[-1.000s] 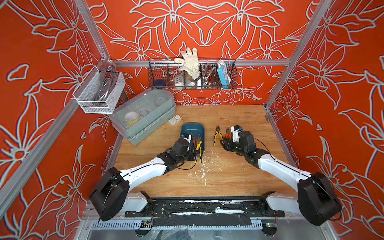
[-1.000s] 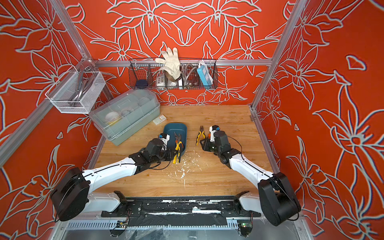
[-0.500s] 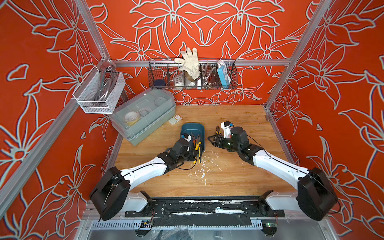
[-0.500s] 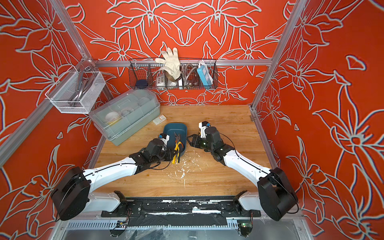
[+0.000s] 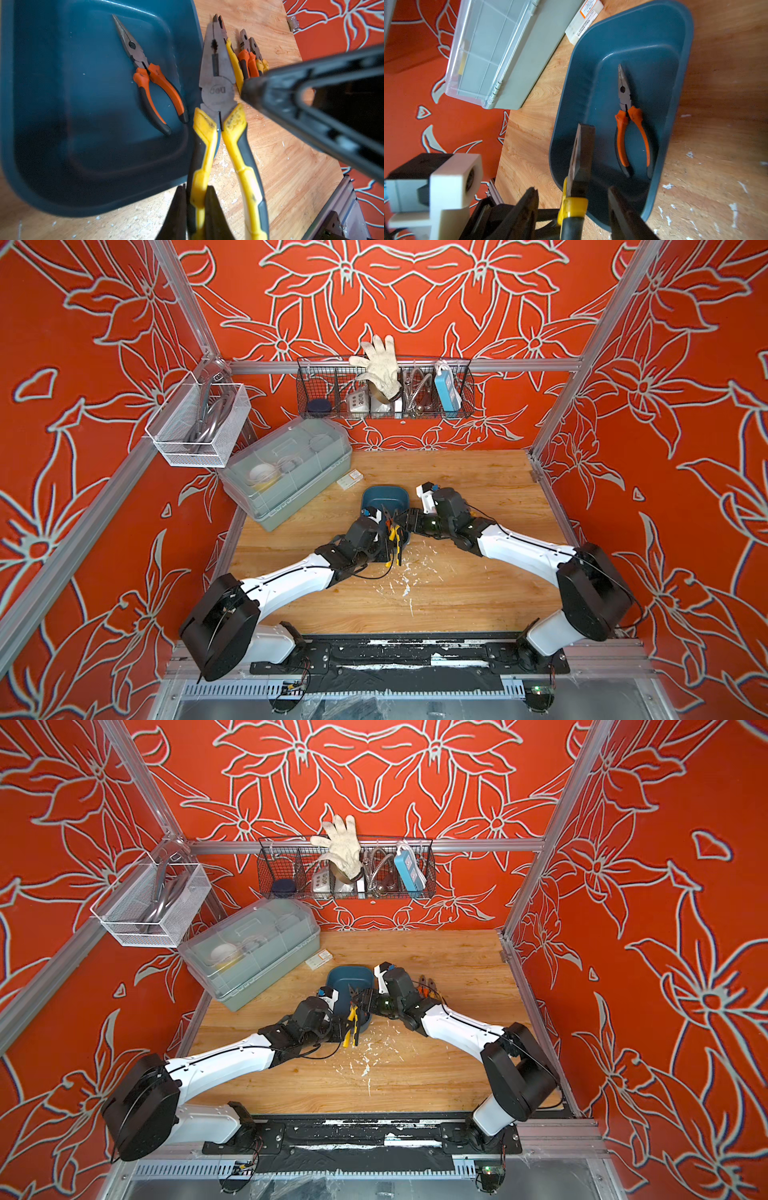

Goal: Take the pliers out of the storage box
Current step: Place the pliers at the center of the board.

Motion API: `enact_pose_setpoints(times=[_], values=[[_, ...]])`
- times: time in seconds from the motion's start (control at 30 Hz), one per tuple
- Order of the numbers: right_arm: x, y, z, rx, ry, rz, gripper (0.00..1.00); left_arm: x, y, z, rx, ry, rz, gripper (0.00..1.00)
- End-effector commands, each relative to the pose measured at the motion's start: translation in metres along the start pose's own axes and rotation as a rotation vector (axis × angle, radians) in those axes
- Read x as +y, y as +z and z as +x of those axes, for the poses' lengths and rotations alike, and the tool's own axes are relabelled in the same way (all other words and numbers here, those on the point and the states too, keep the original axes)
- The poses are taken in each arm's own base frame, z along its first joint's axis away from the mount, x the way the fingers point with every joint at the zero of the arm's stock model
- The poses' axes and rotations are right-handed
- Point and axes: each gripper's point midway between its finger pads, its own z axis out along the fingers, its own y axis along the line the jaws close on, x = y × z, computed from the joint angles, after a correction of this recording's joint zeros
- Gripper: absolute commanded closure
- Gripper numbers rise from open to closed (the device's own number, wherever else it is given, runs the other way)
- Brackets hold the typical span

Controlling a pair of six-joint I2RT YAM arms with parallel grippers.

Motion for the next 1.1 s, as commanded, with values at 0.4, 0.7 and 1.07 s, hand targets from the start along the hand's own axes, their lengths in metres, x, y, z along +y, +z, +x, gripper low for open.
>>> enact_pose_setpoints(times=[0.4, 0.7, 1.07], values=[[0.018, 0.014, 0.007, 0.06, -0.009, -0.045, 0.49, -0.017, -0.02, -0.034, -0.125, 0.009, 0.033, 1.0], [0.026, 0.011, 0.009, 0.071, -0.015, -0.092, 0.53, -0.022, -0.025, -0.034, -0.15, 0.02, 0.081, 1.0], [0.034, 0.004, 0.009, 0.076, -0.029, -0.118, 0.62, -0.031, -0.03, -0.032, -0.166, 0.033, 0.147, 1.0]])
